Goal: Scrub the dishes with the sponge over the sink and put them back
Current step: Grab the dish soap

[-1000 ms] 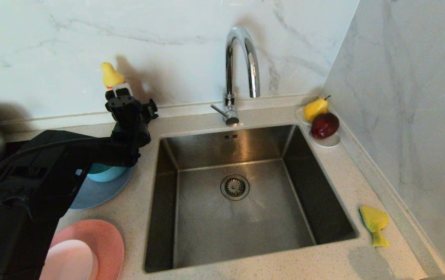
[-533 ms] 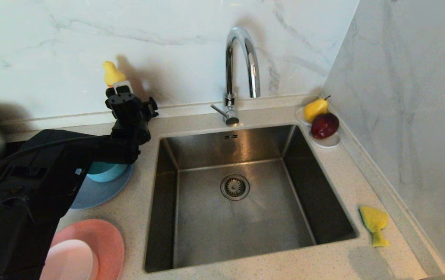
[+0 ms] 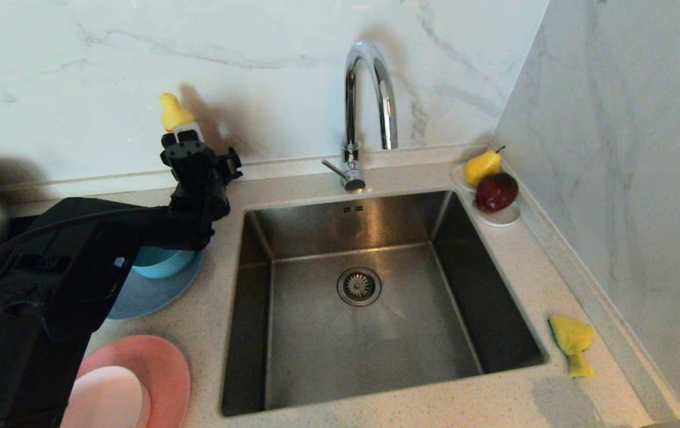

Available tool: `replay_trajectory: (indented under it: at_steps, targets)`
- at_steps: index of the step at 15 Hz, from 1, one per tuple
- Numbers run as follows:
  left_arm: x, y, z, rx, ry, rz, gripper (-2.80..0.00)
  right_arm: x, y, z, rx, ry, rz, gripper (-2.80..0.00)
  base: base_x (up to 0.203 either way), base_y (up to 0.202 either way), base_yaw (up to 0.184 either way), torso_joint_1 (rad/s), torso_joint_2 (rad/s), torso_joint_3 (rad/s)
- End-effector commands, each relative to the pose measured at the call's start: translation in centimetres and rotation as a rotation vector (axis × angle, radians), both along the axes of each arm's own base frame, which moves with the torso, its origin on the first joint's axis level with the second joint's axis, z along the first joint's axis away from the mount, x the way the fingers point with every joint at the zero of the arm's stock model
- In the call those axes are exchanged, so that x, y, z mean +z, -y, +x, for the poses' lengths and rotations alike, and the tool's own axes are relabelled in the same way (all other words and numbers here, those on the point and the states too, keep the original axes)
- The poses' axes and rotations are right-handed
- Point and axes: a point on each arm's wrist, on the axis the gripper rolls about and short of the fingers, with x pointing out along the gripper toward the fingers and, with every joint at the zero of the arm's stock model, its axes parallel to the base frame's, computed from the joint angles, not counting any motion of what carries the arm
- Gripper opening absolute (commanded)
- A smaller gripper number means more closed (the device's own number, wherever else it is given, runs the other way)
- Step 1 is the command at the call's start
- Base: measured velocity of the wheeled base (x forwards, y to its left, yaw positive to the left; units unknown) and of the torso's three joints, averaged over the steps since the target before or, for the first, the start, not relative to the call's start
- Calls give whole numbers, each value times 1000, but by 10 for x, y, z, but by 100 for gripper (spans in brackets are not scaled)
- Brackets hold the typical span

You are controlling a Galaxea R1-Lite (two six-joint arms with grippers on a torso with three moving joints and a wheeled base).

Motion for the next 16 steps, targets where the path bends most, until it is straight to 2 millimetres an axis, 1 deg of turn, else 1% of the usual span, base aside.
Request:
replay_trajectory:
  at_steps: [1,6,11,13,16]
  targets:
    - [0,0,0,0,2,-1,-280,0,0,0,0,0,0,-280,0,0,0,0,0,0]
    - [-3,0,1,0,-2,-1,-280,0,0,0,0,0,0,-280,0,0,0,0,0,0]
    - [-2,0,0,0,2,-4,-280,0,0,0,0,0,0,-280,0,0,0,0,0,0]
    - [7,0,-3,6,19,-10,-280,0,0,0,0,0,0,-280,0,0,0,0,0,0]
    - [35,-1,-14,16,68,-20,-280,0,0,0,0,0,0,-280,0,0,0,0,0,0]
